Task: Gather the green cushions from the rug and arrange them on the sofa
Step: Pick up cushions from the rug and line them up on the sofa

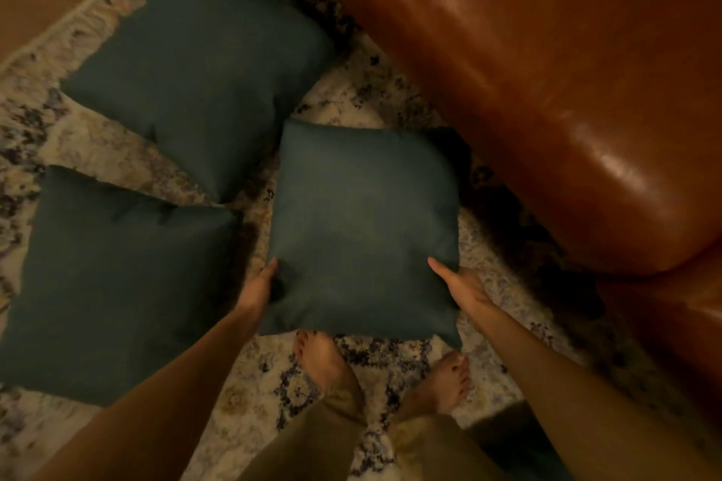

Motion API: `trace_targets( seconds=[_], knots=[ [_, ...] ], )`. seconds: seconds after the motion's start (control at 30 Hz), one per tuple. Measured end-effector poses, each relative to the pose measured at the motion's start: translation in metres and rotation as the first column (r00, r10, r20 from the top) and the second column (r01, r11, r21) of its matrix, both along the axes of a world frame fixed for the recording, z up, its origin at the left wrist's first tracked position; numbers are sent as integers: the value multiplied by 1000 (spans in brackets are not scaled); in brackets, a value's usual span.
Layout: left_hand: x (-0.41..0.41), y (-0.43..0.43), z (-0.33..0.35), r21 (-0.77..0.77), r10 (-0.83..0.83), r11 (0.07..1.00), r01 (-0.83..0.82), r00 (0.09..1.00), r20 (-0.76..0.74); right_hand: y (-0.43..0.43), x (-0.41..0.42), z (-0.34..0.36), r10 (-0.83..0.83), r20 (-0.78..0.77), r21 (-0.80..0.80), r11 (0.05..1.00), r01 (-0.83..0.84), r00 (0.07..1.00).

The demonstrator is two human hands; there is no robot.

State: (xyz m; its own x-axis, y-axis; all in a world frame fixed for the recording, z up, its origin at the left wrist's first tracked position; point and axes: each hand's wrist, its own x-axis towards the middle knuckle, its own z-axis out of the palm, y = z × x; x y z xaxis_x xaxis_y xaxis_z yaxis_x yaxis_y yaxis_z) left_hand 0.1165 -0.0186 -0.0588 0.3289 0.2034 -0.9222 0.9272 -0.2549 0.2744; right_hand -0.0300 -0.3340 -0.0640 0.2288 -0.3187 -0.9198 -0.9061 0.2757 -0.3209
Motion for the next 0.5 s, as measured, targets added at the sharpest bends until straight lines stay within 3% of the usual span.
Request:
trace_targets(
  seconds=[0.27, 0.5],
  knots=[
    [-3, 21, 119, -81, 3, 997, -6, 999, -34, 2, -25, 99, -115, 118, 43, 993, 110, 986],
    [13, 26, 226, -299, 19, 954, -20, 1000, -6, -19, -28, 213, -216, 184, 218, 960, 175, 959]
  ],
)
